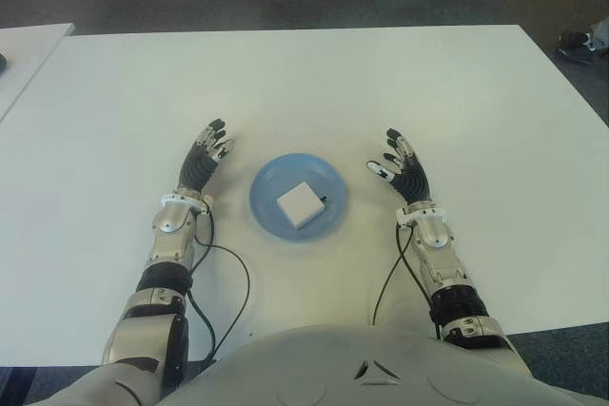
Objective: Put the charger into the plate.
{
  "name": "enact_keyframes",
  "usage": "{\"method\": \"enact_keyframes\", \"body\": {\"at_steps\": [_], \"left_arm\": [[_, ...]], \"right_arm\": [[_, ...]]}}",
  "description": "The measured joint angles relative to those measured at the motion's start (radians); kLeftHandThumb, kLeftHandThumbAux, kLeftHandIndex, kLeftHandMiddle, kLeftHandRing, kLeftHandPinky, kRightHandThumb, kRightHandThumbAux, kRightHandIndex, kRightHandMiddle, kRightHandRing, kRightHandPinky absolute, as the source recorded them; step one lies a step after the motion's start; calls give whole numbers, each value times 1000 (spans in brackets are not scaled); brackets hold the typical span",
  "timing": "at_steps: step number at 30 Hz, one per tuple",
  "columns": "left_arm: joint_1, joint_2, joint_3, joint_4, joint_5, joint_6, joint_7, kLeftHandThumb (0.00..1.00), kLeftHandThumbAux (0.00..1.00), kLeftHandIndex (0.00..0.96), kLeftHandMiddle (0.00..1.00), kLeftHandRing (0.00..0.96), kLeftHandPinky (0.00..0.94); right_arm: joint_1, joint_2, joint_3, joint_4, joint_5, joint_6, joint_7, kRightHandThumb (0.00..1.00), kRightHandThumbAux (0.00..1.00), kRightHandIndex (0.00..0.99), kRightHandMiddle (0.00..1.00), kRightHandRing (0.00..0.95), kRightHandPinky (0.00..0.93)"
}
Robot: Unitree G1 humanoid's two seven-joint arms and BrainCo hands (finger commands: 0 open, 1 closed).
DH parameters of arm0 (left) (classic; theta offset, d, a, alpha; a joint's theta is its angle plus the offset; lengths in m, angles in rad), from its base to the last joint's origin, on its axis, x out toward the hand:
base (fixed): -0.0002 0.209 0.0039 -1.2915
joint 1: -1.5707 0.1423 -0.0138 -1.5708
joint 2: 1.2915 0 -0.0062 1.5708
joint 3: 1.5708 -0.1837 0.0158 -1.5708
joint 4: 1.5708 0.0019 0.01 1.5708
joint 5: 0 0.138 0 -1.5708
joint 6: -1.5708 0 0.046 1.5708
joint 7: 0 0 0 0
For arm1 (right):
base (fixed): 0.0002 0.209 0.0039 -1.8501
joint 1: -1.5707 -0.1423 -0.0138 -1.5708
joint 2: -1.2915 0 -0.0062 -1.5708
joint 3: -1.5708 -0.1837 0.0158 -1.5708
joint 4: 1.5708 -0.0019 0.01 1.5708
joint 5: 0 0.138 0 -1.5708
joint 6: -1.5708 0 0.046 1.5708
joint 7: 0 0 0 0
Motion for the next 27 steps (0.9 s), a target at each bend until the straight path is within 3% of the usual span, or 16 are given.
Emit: {"method": "enact_keyframes", "body": {"at_steps": [27], "left_arm": [[-18,0,-27,57,16,-74,0,0,491,0,0,0,0]], "right_arm": [[-62,-3,-20,89,9,-21,1,2,571,0,0,0,0]]}}
